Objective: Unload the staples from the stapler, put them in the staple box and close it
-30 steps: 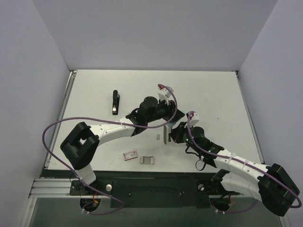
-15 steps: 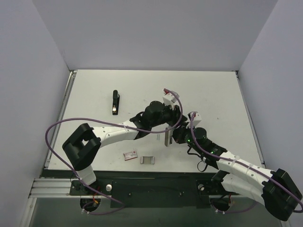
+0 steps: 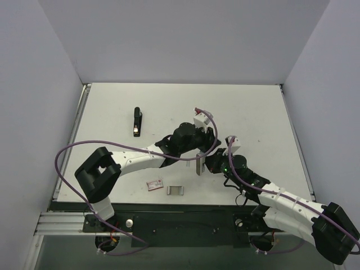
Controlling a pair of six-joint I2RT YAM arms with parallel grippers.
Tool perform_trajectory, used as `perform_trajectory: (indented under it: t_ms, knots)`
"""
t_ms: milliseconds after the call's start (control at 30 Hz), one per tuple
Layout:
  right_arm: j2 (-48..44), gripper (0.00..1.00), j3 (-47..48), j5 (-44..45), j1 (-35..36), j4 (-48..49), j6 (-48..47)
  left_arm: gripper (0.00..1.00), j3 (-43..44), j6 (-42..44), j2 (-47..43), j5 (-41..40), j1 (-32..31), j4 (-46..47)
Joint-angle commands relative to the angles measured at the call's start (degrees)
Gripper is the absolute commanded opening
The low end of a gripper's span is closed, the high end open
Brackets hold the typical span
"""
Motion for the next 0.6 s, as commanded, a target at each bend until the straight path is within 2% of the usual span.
perform_trajectory:
  t_ms: [0, 100, 267, 367, 467, 533, 567]
  knots:
    - [-1.0, 0.00, -0.5, -1.2, 0.2, 6.1, 2.4, 0.00, -0.7, 0.4, -1.9, -3.7, -0.5, 3.4]
    - [-1.2, 0.00, -0.2, -3.1, 0.2, 7.8, 3.1, 0.00, -0.9, 0.3, -1.7, -3.7, -0.8, 3.4]
    - [-0.2, 0.00, 0.1, -0.3, -0.7, 6.9, 4.6, 0.00, 0.0, 1.4, -1.4, -6.6, -1.5, 1.7]
    - [0.2, 0.00, -0.1, -6.4, -0.6, 10.9, 5.4, 0.00, 0.0, 1.6, -1.6, -6.8, -1.5, 1.6]
    - [1.7, 0.00, 0.5, -3.2, -2.0, 7.9, 5.6, 0.00, 0.2, 1.8, -2.0, -6.9, -1.5, 1.2]
    - [3.0, 0.00, 0.4, -11.2, -4.1, 12.4, 6.3, 0.00, 0.0, 2.2, -2.6, -6.9, -1.5, 0.9]
    - [2.6, 0.00, 0.0, -11.8, -3.6, 13.5, 6.2, 0.00, -0.3, 2.4, -2.9, -7.0, -1.5, 1.0]
